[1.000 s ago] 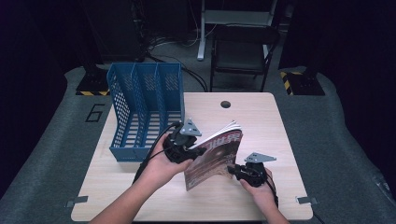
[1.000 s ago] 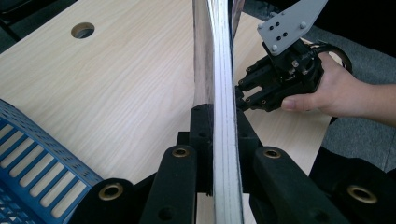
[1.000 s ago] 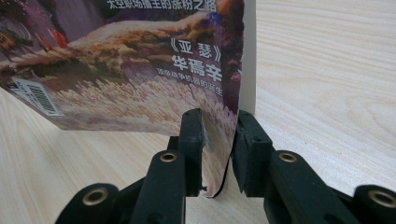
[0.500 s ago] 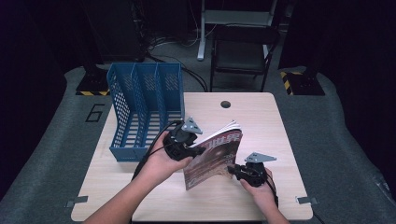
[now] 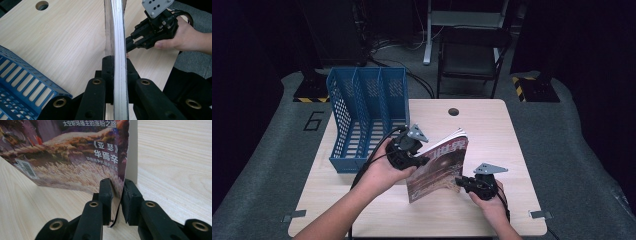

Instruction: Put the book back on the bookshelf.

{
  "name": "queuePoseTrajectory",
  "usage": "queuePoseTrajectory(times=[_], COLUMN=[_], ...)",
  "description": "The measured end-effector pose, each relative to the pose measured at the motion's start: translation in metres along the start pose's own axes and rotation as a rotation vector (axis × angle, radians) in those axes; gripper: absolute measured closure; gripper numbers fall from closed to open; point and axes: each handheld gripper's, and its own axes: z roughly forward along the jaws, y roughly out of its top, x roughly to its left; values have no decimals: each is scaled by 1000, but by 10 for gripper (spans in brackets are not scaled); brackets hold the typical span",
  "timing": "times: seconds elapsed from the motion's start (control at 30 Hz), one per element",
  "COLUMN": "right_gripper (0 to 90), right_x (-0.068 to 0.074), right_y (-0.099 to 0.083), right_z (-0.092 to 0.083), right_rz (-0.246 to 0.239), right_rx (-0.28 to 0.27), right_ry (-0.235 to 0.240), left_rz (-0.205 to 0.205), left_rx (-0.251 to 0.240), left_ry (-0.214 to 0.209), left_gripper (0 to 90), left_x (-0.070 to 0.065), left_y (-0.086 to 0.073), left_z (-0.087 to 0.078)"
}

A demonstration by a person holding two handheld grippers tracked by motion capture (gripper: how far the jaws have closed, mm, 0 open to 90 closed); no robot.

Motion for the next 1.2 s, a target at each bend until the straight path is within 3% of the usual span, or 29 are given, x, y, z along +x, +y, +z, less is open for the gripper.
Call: queuePoseTrajectory(times=[0.6,0.93,1.0,1.2], right_gripper=[793,811,815,825], right_x=[14,27,30,34], right_y=[10,22,25,27], right_z=[-10,-20,-23,-23], right_rz=[-29,-48,-53,-61], right_rx=[-57,-124,-136,-160], right_ry=[35,68,77,88], left_rz=[5,5,-6,-12], left_rx=[-7,11,-7,25], left_ry=[1,-3,-5,-7], left_gripper=[837,838,839,840], left_x=[5,10,11,17], left_y=[10,16,16,18], left_z=[-27,-46,-49,-58])
